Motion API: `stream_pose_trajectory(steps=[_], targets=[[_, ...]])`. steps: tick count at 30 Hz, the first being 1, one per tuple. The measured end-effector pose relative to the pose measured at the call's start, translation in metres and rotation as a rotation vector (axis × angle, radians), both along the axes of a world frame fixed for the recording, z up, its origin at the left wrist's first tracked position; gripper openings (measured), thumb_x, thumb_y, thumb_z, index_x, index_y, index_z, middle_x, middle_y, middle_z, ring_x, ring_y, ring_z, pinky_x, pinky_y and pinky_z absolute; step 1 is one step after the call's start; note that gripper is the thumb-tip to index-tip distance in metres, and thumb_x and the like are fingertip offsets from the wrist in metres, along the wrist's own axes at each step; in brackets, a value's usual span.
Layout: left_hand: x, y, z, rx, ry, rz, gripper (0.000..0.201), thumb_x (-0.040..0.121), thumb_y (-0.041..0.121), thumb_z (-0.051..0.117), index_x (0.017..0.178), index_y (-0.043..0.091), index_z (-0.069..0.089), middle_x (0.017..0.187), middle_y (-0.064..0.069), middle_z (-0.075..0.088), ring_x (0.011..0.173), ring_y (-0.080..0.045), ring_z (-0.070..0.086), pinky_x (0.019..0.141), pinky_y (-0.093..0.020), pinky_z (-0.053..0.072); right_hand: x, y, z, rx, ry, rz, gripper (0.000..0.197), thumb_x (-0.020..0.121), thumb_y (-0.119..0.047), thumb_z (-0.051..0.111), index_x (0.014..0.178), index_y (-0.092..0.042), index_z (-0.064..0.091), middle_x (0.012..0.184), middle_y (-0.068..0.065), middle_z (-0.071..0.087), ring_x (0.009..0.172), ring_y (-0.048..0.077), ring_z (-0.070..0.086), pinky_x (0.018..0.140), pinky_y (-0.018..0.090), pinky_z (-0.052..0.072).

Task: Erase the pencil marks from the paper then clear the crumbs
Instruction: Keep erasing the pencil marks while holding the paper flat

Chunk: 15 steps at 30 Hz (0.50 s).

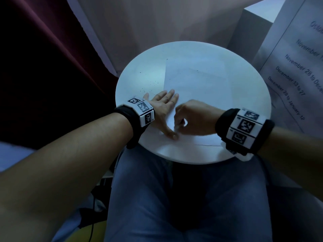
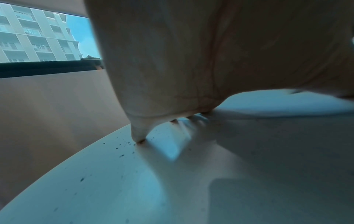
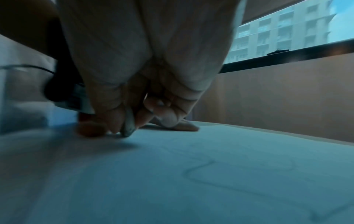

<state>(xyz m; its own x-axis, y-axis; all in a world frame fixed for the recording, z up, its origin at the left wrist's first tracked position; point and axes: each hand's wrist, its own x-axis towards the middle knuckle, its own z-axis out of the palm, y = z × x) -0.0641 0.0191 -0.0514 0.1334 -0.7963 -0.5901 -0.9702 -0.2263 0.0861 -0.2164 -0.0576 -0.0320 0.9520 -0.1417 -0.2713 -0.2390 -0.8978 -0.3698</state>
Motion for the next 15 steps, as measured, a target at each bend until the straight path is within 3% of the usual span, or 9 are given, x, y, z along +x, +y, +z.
stream_pose_trajectory(steps=[3,7,12,15], targets=[[0.0,-0.001,-0.002,0.005,-0.007,-0.004,0.152,0.049,0.09,0.065,0.152,0.028,-0.027,0.159,0.01,-0.033,0.148,-0.013,-0.025,0.116,-0.065,-0.004,0.0,-0.007,0.004,0.036,0.04,-0.001,0.008,0.077,-0.022,0.066,0.074,-0.02,0.073,0.073,-0.006,0.065,0.068,0.016,0.059,0.069,0.029,0.05],[0.0,0.001,0.0,0.002,0.005,0.004,0.15,0.052,0.088,0.066,0.151,0.028,-0.028,0.159,0.011,-0.033,0.148,-0.012,-0.026,0.117,-0.064,-0.005,0.014,-0.043,0.003,-0.041,-0.077,-0.21,0.009,0.077,-0.023,0.063,0.072,-0.022,0.071,0.075,-0.001,0.067,0.076,0.024,0.064,0.071,0.03,0.051],[0.0,-0.001,0.0,0.007,-0.003,-0.007,0.151,0.051,0.09,0.065,0.152,0.027,-0.028,0.159,0.01,-0.034,0.148,-0.014,-0.025,0.116,-0.065,-0.005,-0.003,-0.003,0.004,0.017,0.077,-0.003,0.01,0.074,-0.02,0.061,0.067,-0.025,0.067,0.072,-0.004,0.065,0.068,0.018,0.06,0.068,0.03,0.05],[0.0,0.0,-0.001,0.011,-0.002,-0.005,0.151,0.051,0.09,0.064,0.152,0.027,-0.028,0.159,0.01,-0.034,0.148,-0.013,-0.026,0.116,-0.064,-0.005,-0.002,-0.011,0.007,0.03,0.087,-0.018,0.011,0.075,-0.022,0.063,0.067,-0.029,0.065,0.072,-0.007,0.064,0.068,0.015,0.059,0.07,0.03,0.051]])
